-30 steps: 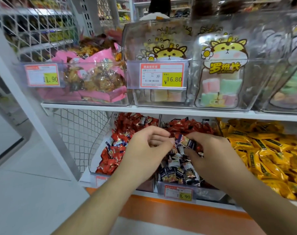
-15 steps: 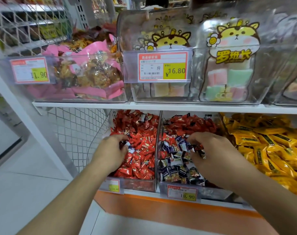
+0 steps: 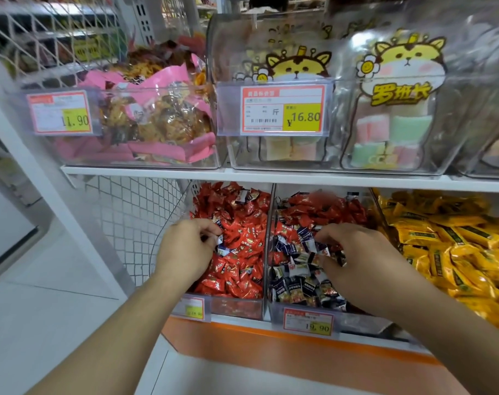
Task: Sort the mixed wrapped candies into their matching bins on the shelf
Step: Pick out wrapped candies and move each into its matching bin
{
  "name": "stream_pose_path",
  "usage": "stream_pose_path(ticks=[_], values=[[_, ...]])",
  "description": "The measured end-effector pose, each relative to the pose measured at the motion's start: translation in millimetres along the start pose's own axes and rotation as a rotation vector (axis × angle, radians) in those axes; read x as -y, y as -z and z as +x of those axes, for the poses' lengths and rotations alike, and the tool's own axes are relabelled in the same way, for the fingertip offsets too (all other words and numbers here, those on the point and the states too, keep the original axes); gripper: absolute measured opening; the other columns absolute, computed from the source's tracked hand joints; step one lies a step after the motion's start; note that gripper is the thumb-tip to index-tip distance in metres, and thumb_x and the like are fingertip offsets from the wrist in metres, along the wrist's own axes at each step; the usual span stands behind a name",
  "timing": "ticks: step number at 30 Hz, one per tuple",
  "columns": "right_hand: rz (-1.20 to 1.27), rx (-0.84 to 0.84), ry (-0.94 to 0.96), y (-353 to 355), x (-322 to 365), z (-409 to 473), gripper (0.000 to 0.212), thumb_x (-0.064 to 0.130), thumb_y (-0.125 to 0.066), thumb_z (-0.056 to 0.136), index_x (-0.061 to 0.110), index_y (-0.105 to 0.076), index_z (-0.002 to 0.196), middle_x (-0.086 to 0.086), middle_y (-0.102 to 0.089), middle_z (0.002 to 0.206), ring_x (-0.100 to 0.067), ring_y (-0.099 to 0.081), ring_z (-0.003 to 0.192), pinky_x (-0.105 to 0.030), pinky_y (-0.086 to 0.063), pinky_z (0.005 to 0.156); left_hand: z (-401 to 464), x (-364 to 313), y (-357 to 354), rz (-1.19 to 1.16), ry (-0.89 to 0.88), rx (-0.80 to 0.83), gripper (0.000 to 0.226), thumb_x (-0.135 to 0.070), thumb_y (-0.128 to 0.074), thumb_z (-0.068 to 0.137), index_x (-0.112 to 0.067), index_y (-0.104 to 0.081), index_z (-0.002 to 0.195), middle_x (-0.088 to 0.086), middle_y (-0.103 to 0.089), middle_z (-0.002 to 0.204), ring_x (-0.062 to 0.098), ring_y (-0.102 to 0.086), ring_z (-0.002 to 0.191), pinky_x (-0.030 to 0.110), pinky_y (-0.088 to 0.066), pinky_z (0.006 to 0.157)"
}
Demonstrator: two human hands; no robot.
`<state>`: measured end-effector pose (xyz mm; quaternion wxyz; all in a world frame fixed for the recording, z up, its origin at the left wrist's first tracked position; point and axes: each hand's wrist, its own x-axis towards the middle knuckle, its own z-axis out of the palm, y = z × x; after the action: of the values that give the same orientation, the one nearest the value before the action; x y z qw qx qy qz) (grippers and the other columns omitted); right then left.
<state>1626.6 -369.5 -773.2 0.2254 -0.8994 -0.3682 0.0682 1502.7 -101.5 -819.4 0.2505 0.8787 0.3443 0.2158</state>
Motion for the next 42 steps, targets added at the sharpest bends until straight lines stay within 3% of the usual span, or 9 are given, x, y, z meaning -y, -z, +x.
stream_pose_path(ticks=[10, 14, 17, 20, 25, 29, 31, 35, 42], values=[[0.085, -0.032, 0.099, 6, 5, -4, 0.043, 0.025, -0.065, 0.099, 0.034, -0.052, 0.140, 0.015, -0.059, 0.129, -0.007, -0.054, 0.121, -0.018, -0.045, 0.096, -30, -52, 38, -0.709, 0.038, 0.090, 0.016, -0.010, -0.081, 0.087, -0.024, -0.081, 0.093, 0.000, -0.079, 0.091, 0.019, -0.076, 0.087, 0.031, -0.058, 0.085], [0.233, -0.054, 0.159, 7, 13, -6, 0.067, 0.035, -0.071, 0.095, 0.045, -0.037, 0.152, 0.028, -0.056, 0.128, 0.007, -0.052, 0.119, -0.015, -0.043, 0.100, -51, -88, 39, -0.794, -0.022, 0.231, 0.017, -0.006, -0.082, 0.084, -0.019, -0.082, 0.094, 0.004, -0.079, 0.092, 0.021, -0.077, 0.089, 0.025, -0.059, 0.082], [0.260, -0.066, 0.214, 9, 16, -9, 0.054, 0.039, -0.073, 0.093, 0.045, -0.052, 0.142, 0.028, -0.065, 0.120, 0.005, -0.059, 0.112, -0.024, -0.052, 0.097, -58, -100, 28, -0.786, -0.111, 0.354, 0.019, -0.006, -0.083, 0.083, -0.019, -0.082, 0.096, 0.005, -0.080, 0.095, 0.021, -0.076, 0.093, 0.027, -0.059, 0.087], [0.156, -0.136, 0.186, 13, 10, -11, 0.020, 0.038, -0.071, 0.096, 0.034, -0.073, 0.115, 0.020, -0.071, 0.097, -0.002, -0.065, 0.089, -0.031, -0.058, 0.082, -56, -102, 25, -0.745, -0.139, 0.339, 0.021, -0.009, -0.081, 0.087, -0.020, -0.079, 0.105, -0.001, -0.079, 0.100, 0.016, -0.075, 0.096, 0.028, -0.058, 0.091], [0.031, -0.073, 0.021, 17, -1, -9, 0.042, 0.026, -0.063, 0.100, 0.034, -0.058, 0.140, 0.009, -0.060, 0.142, -0.017, -0.057, 0.128, -0.039, -0.054, 0.101, -30, -57, 19, -0.297, -0.123, 0.083, 0.024, -0.014, -0.074, 0.092, -0.036, -0.073, 0.102, -0.017, -0.074, 0.094, -0.001, -0.068, 0.092, 0.028, -0.057, 0.089], [0.049, -0.036, -0.009, 16, -3, -7, 0.037, 0.013, -0.056, 0.101, 0.031, -0.061, 0.133, 0.006, -0.058, 0.140, -0.018, -0.057, 0.122, -0.033, -0.054, 0.094, -24, -22, 12, 0.108, -0.190, 0.151, 0.031, -0.019, -0.069, 0.097, -0.035, -0.071, 0.124, -0.017, -0.070, 0.114, -0.002, -0.062, 0.098, 0.003, -0.041, 0.083], [0.053, -0.025, -0.005, 13, -2, -6, 0.035, 0.012, -0.054, 0.101, 0.029, -0.063, 0.131, 0.006, -0.058, 0.138, -0.017, -0.057, 0.120, -0.030, -0.052, 0.093, -20, -12, 6, 0.186, -0.205, 0.183, 0.031, -0.023, -0.068, 0.098, -0.029, -0.070, 0.129, -0.010, -0.068, 0.125, 0.008, -0.062, 0.112, 0.013, -0.043, 0.093], [0.058, 0.012, 0.000, 8, 0, -2, 0.036, 0.008, -0.050, 0.101, 0.028, -0.064, 0.128, 0.006, -0.058, 0.136, -0.017, -0.056, 0.121, -0.031, -0.053, 0.097, -14, -8, -2, 0.263, -0.156, 0.173, 0.016, -0.027, -0.071, 0.095, -0.031, -0.078, 0.109, -0.010, -0.070, 0.113, 0.012, -0.062, 0.108, 0.029, -0.052, 0.092], [0.038, 0.024, 0.012, 6, -2, -1, 0.031, 0.010, -0.053, 0.101, 0.029, -0.065, 0.122, 0.007, -0.059, 0.133, -0.015, -0.056, 0.119, -0.026, -0.050, 0.093, -13, -10, 2, 0.242, -0.121, 0.106, 0.021, -0.015, -0.070, 0.092, -0.031, -0.070, 0.079, -0.021, -0.059, 0.075, 0.002, -0.059, 0.074, 0.019, -0.039, 0.060]])
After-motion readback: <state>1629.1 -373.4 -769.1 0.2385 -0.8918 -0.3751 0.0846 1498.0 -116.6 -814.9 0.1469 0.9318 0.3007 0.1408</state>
